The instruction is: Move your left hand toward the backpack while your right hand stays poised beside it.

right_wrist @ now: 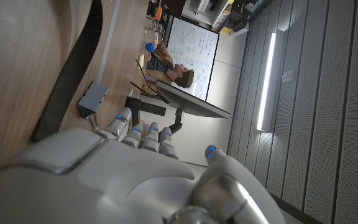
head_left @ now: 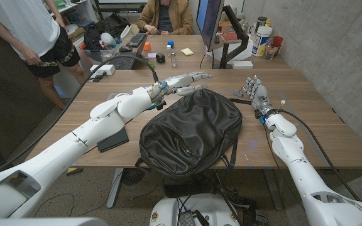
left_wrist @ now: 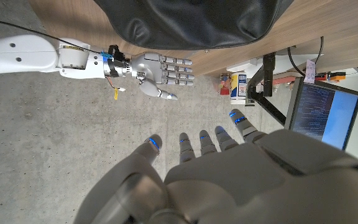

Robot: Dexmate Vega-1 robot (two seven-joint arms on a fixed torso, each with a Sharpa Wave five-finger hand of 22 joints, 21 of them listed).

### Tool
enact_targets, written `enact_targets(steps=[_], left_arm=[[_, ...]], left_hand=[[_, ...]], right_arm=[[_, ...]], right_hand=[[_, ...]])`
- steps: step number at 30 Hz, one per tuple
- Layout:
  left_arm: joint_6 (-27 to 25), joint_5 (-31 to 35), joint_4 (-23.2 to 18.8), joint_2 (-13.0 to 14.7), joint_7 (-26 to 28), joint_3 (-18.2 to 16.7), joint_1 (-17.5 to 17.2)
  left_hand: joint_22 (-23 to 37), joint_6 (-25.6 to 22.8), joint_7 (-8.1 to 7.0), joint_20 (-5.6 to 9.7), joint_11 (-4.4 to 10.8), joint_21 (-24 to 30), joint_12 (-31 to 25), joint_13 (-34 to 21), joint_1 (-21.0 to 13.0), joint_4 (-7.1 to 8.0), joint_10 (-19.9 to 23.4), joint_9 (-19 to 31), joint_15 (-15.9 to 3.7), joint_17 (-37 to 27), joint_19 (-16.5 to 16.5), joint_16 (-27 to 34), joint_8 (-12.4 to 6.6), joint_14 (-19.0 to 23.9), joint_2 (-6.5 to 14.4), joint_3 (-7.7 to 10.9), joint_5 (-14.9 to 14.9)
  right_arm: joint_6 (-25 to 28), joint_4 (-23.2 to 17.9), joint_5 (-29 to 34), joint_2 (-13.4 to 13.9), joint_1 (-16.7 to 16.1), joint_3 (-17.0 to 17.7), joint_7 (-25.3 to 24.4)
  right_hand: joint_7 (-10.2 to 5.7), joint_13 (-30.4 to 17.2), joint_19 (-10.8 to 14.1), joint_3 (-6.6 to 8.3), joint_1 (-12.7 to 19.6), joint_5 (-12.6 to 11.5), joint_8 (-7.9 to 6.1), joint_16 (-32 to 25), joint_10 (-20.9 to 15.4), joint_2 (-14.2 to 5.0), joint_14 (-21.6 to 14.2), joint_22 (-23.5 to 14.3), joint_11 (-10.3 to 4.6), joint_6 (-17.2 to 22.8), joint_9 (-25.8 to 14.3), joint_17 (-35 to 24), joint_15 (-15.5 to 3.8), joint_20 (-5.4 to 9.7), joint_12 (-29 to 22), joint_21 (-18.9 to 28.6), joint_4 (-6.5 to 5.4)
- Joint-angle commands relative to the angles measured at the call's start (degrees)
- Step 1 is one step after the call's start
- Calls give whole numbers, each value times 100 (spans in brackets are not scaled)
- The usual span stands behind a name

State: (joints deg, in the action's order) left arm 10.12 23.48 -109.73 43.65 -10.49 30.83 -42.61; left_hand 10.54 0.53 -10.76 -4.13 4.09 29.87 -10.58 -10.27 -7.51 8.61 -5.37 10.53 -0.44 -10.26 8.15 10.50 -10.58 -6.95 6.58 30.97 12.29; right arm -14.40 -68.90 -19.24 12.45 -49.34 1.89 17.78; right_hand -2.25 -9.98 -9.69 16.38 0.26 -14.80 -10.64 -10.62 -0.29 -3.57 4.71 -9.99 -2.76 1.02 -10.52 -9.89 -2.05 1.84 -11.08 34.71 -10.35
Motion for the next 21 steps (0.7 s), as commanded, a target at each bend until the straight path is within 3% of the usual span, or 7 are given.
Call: enact_targets(steps=[1,6,21], left_arm=[[-24,21,-30,38,-54,12,-16],[-84,84,-71,55,-104,34,-7],[-137,87,-86,66,-204,76,-2]], left_hand=[[11,67,-21,-7,27,-24,-4,-17,-58,3,-25,15,-6,-29,53,9,4,-59,-7,-8,26],[11,79,-22,-72,23,-37,-5,-18,-60,6,-38,15,4,-29,74,11,3,-66,-4,-11,26],[19,141,-89,-67,28,-76,-5,-19,-65,11,-94,17,19,-32,135,1,4,-144,1,-23,26]], right_arm=[[22,-45,12,-3,-13,-12,-16],[29,-66,7,1,-29,-5,-23],[38,-78,-7,11,-53,9,-20]], right_hand=[[-16,-28,-54,19,22,-38,-33,9,2,-608,81,-31,-45,26,-17,-18,-171,512,-37,-39,-3],[-9,-28,-52,18,21,-38,-32,9,2,-607,83,-31,-46,26,-17,-18,-168,510,-37,-46,-4],[-7,-28,-45,19,20,-37,-32,7,1,-604,84,-32,-48,24,-17,-18,-166,511,-38,-67,-4]])
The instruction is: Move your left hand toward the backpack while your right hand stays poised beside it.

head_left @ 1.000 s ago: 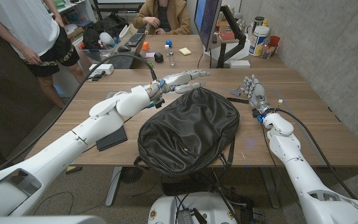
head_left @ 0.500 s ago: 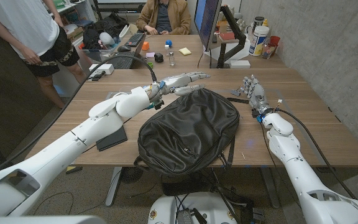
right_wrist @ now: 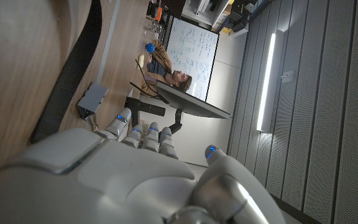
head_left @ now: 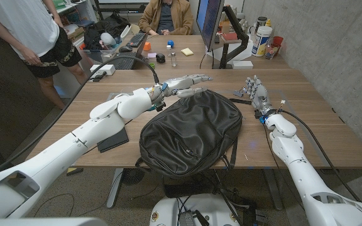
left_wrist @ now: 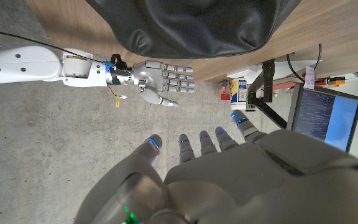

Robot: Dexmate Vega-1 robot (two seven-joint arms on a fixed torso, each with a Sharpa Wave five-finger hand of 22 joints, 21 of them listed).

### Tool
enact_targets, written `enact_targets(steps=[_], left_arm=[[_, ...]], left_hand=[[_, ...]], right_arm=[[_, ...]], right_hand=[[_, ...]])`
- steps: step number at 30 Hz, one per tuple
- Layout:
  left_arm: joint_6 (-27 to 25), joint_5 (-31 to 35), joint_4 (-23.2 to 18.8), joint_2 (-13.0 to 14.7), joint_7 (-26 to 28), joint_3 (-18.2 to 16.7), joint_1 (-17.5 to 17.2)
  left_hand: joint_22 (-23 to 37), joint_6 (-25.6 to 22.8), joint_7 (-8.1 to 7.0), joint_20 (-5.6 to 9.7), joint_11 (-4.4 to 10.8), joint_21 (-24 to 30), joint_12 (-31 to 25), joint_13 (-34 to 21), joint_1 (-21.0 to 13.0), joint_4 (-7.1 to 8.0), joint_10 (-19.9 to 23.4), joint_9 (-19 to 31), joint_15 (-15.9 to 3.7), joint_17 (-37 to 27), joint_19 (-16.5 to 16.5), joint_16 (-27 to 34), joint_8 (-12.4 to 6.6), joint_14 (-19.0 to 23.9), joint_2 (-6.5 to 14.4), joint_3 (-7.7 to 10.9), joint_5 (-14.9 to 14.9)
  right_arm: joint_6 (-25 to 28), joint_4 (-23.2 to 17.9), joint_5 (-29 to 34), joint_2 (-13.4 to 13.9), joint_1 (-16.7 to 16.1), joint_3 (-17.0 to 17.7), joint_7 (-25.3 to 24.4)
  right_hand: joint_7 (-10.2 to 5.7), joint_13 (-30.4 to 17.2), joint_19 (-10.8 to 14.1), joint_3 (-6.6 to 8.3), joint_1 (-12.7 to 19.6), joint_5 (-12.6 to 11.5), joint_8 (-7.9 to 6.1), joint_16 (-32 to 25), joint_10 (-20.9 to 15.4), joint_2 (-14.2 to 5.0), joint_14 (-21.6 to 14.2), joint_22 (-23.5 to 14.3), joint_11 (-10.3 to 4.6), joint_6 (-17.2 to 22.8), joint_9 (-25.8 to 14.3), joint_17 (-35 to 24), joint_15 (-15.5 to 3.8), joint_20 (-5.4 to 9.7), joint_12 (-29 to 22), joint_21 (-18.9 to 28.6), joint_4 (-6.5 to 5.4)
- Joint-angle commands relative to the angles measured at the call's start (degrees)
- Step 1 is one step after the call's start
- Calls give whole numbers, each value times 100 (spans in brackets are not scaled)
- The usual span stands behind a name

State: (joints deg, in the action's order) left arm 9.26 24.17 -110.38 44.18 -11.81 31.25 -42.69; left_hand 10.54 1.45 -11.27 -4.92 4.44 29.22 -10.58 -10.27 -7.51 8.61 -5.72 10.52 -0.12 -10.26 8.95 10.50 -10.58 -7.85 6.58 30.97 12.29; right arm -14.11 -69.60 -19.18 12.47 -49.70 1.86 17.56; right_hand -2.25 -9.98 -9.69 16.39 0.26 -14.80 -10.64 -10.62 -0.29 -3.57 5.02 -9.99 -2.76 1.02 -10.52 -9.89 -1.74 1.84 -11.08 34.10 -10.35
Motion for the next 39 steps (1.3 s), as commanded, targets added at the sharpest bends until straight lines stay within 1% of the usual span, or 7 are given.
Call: enact_targets(steps=[1,8,39], left_arm=[[-57,15,-24,15,-79,35,3],[-114,16,-50,34,-140,49,-1],[-145,26,-21,87,-279,114,38]], left_hand=[[21,52,-49,11,-11,-16,-6,-18,-66,11,-63,18,-10,-33,62,2,4,-57,1,-24,26],[24,68,-81,5,-11,-28,-5,-19,-70,11,-88,18,-7,-33,77,1,1,-82,2,-28,27],[33,217,-99,-28,-39,-72,-9,-20,-86,8,-171,18,13,-36,131,6,18,-158,-5,-52,28]], right_arm=[[6,-6,-14,9,-16,13,4],[-2,20,-12,12,-2,10,17],[13,25,23,-2,6,-10,-17]], right_hand=[[-11,-28,-45,19,20,-37,-32,7,0,-605,54,-32,-48,24,-17,-18,-199,510,-38,-8,-4],[-11,-28,-41,18,19,-37,-31,8,0,-602,56,-32,-40,22,-17,-18,-197,507,-39,-18,-4],[-13,-28,-25,17,18,-36,-31,6,12,-596,57,-34,-50,20,-17,-17,-198,508,-36,-62,-3]])
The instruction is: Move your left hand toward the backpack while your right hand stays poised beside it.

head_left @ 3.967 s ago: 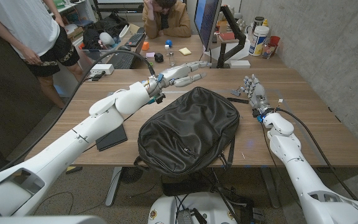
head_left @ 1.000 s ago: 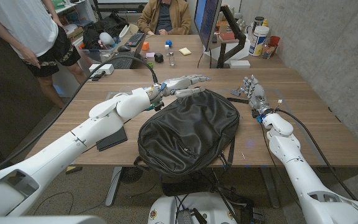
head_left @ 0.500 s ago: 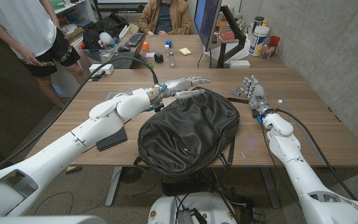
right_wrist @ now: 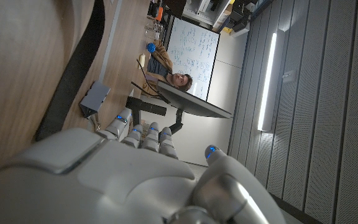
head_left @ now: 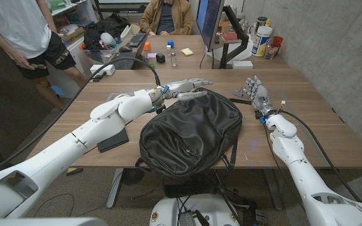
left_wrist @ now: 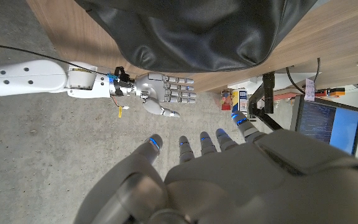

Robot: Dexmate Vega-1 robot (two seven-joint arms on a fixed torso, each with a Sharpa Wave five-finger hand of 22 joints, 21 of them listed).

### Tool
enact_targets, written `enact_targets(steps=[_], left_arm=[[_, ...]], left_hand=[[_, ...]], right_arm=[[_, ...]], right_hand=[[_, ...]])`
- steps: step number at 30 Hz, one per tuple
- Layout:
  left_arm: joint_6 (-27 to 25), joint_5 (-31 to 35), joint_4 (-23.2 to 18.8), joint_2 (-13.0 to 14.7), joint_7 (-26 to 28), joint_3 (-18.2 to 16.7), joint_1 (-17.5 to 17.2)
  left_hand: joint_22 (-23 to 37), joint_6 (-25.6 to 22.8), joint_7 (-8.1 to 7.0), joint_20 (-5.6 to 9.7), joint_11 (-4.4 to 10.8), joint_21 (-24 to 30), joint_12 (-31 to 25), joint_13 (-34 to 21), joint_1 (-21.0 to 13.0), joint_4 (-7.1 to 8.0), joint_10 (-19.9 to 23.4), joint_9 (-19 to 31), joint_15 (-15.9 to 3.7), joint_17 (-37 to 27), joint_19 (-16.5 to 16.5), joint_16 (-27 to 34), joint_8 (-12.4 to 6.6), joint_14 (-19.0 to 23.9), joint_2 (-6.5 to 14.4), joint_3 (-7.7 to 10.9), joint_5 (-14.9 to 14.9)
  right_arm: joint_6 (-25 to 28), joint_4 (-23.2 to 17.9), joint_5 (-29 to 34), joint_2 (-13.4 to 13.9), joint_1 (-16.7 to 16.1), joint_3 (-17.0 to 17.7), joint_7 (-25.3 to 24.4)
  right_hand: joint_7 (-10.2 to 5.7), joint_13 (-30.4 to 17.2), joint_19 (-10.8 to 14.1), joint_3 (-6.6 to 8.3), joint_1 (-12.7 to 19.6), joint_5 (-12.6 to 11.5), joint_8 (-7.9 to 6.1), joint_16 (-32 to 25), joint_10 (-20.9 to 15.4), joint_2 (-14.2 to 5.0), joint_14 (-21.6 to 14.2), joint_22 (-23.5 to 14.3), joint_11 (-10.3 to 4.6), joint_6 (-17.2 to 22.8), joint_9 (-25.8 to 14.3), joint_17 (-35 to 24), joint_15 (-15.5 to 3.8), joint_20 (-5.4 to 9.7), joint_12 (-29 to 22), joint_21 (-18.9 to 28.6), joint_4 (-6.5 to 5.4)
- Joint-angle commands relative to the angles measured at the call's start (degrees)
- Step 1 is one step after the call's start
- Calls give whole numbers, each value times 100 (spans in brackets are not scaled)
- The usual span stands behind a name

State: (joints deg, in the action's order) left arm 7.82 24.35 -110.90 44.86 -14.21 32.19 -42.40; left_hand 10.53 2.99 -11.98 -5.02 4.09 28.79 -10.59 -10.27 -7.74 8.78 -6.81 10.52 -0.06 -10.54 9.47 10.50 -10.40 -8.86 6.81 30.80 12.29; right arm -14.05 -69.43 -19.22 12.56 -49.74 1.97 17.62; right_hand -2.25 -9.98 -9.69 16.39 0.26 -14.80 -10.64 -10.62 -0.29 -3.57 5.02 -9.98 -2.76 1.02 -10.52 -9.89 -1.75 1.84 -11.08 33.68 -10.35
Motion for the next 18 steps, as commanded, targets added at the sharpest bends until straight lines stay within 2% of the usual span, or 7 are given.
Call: enact_targets(steps=[1,18], left_arm=[[0,4,35,20,-42,21,9],[8,12,79,36,-103,50,38]], left_hand=[[34,67,-25,-23,-12,-30,-11,-20,-63,-9,-60,19,9,-8,80,7,0,-56,-29,-36,28],[38,108,-62,-42,-6,-54,-23,-21,-67,-5,-86,20,13,-8,104,14,-11,-77,-36,-58,31]], right_arm=[[8,9,26,-13,12,-23,-23],[0,43,39,-27,32,-35,-37]], right_hand=[[-12,-28,-26,16,17,-36,-31,6,5,-595,57,-34,-52,20,-17,-17,-193,509,-38,-22,-4],[-11,-28,-19,17,18,-36,-29,7,7,-596,59,-35,-48,12,-17,-17,-193,507,-39,-47,-3]])
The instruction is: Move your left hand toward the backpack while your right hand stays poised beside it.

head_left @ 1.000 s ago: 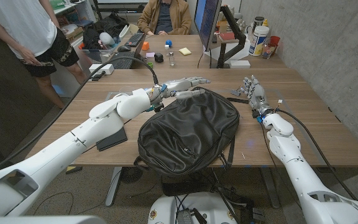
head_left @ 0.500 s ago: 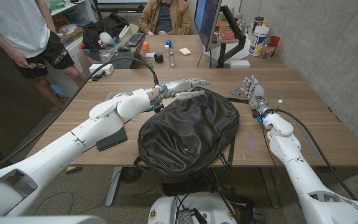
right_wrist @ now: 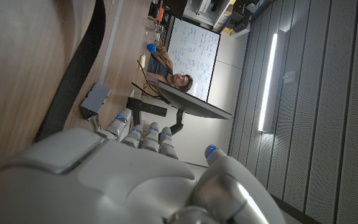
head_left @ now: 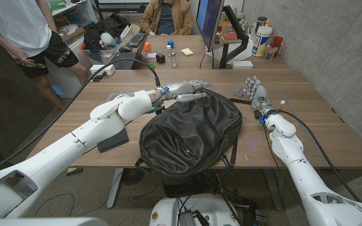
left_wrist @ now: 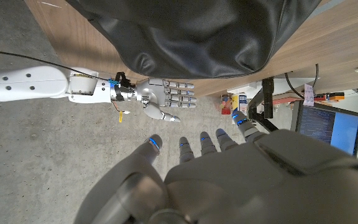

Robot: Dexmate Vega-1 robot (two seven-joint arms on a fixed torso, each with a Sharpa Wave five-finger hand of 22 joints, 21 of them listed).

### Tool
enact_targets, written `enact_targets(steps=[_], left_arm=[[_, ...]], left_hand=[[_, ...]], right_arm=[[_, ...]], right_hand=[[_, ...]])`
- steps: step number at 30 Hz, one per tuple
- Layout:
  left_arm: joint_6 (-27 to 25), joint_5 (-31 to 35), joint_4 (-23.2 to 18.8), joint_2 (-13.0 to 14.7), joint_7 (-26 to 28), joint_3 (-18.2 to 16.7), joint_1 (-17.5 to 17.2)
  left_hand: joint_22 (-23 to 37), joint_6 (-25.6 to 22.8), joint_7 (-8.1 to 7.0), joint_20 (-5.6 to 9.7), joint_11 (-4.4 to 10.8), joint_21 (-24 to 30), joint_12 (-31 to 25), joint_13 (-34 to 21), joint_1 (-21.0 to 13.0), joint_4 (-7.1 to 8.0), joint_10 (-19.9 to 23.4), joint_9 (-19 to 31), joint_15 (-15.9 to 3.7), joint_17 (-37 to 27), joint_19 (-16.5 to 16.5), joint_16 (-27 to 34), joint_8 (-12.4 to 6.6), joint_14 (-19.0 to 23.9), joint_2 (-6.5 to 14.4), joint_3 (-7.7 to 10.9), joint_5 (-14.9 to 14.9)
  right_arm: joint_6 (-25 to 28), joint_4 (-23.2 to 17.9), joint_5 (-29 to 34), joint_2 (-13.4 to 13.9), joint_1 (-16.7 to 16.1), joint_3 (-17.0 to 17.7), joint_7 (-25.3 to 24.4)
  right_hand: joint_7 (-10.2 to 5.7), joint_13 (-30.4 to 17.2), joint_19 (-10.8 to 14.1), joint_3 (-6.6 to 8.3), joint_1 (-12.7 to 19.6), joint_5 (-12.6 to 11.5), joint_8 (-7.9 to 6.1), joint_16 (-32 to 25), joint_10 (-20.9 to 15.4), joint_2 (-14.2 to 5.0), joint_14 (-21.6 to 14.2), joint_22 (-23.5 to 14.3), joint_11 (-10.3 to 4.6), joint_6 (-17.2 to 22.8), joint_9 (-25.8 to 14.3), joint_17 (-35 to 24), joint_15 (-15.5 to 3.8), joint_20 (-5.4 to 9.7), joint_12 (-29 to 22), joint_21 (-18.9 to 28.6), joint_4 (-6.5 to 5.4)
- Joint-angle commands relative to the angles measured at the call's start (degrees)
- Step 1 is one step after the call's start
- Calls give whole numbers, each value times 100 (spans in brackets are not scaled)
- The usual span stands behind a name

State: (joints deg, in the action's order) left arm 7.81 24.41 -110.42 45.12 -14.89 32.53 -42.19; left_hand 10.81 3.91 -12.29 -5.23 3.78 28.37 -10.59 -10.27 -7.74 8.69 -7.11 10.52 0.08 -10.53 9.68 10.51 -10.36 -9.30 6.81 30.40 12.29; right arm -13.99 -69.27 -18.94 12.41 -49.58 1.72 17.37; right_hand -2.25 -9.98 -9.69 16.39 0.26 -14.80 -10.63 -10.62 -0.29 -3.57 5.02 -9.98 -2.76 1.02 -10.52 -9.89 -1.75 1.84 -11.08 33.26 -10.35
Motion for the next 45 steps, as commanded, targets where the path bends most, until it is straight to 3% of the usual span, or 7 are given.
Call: enact_targets(steps=[1,45], left_arm=[[10,7,33,10,-38,17,18],[-194,142,-167,71,-290,130,-52]], left_hand=[[10,17,-32,-22,21,-13,-24,-21,-67,4,-55,20,3,-9,82,15,-16,-32,-36,-19,32],[16,98,-39,-62,20,-63,-39,-22,-81,4,-97,21,27,-9,132,23,-28,-69,-41,-59,49]], right_arm=[[-6,26,17,-9,16,-12,-16],[4,-116,-27,22,-104,7,8]], right_hand=[[-12,-28,-17,17,18,-36,-30,6,11,-597,57,-35,-46,15,-17,-17,-190,505,-37,-7,-3],[-16,-28,3,23,22,-38,-29,8,19,-596,58,-38,-51,5,-17,-14,-192,500,-36,-71,0]])
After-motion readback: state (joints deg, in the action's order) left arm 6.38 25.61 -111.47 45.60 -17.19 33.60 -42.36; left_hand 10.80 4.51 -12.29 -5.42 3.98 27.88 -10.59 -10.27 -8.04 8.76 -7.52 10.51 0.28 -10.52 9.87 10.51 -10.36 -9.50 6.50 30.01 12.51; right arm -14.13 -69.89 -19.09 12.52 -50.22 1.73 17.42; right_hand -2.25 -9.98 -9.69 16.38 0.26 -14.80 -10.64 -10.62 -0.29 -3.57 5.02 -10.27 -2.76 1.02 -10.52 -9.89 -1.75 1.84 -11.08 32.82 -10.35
